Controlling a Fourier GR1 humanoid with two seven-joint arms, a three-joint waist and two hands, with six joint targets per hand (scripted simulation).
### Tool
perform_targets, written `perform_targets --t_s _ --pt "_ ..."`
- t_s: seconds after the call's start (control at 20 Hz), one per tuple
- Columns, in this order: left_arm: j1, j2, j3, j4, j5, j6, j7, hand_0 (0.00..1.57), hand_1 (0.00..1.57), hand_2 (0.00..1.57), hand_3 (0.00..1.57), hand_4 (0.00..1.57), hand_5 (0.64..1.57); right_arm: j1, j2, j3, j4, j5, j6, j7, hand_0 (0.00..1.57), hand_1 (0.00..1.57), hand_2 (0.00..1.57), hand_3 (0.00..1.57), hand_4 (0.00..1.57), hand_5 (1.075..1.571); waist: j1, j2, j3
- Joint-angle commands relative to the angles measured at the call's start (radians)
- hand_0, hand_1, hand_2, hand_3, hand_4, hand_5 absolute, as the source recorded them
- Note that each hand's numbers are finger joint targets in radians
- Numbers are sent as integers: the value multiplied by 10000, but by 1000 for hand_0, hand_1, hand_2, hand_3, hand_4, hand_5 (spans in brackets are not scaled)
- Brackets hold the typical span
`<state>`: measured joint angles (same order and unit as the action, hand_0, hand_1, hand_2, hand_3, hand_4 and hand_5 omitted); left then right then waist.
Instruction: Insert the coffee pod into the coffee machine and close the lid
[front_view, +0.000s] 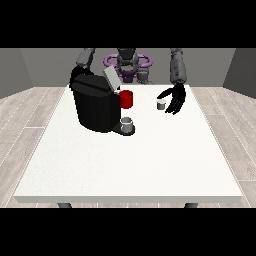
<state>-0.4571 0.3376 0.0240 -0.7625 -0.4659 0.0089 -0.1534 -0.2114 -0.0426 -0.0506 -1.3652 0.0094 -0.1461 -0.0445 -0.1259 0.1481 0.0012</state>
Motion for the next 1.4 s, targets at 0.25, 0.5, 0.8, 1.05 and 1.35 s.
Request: perform_targets --t_s 0.25,0.5,0.8,1.05,1.35 --pt "-168 -512 -82 938 -1027 1630 -748 686 686 849 651 288 1571 245 74 -90 -141 -273 68 -16 0 0 0 0 492 1571 -111 -133 -15" --pt "-819 -361 -221 954 -1545 1713 -432 920 920 1042 829 361 1571 -306 28 -489 564 -550 43 -460 0 0 0 0 535 1571 171 15 -12" --pt "-796 -99 -407 1582 -2076 1602 -558 1028 1028 1112 890 287 1571 -296 -454 -722 321 -852 493 -56 0 0 0 0 424 1571 -38 13 -12" --pt "-1659 194 222 1853 -1760 1662 -1396 1317 1317 1430 1407 548 1571 -188 -114 -275 184 -546 85 -345 0 0 0 0 438 1571 -318 460 -16" --pt "-2019 -553 -678 549 -1858 -224 -890 1388 1388 1408 1353 583 1571 -271 -11 -559 1562 -557 -202 -268 0 0 0 0 468 1571 705 -1002 -7"
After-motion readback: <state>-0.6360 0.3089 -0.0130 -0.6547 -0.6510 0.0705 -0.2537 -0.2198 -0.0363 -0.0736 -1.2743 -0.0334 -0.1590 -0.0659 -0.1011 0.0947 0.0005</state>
